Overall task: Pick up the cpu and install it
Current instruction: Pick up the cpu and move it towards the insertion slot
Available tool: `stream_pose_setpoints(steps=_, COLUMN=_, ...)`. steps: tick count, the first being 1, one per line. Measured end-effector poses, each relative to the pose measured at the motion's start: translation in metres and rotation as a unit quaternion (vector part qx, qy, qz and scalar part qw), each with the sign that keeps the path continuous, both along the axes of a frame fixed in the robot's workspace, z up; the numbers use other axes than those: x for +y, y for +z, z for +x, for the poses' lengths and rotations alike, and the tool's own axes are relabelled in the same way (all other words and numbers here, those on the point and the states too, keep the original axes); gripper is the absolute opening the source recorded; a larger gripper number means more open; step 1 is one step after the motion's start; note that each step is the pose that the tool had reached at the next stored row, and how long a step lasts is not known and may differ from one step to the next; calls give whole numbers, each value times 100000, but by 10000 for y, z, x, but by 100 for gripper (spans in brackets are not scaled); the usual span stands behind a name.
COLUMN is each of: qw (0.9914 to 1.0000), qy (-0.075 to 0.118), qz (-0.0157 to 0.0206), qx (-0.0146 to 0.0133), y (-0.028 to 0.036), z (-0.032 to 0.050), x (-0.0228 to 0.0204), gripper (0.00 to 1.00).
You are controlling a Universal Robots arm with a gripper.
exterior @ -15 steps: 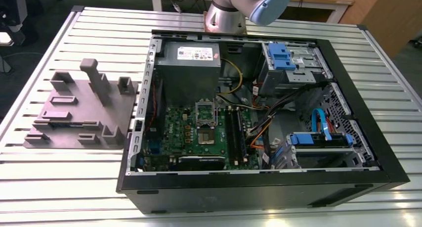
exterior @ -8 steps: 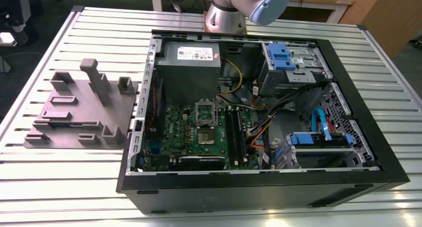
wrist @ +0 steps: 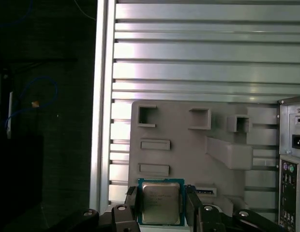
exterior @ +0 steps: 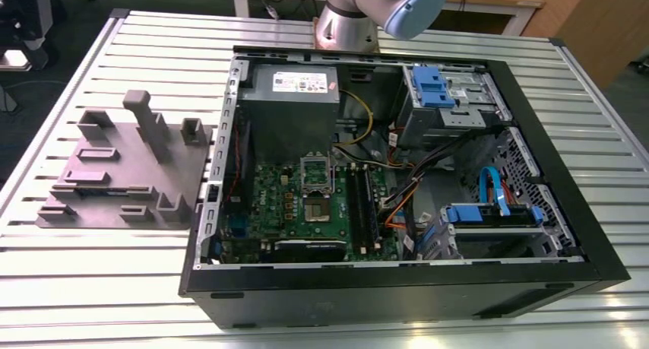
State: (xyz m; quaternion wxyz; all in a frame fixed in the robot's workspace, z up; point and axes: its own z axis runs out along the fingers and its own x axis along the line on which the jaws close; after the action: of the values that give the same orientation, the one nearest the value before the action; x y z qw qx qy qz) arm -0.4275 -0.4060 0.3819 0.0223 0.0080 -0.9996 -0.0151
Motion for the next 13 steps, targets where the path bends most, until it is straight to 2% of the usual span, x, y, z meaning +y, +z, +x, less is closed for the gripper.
stream_pose_setpoints(steps=13, qw=100000, qy=-7, qz=2, qx=-1, y=0, z=57, x=0, gripper=47)
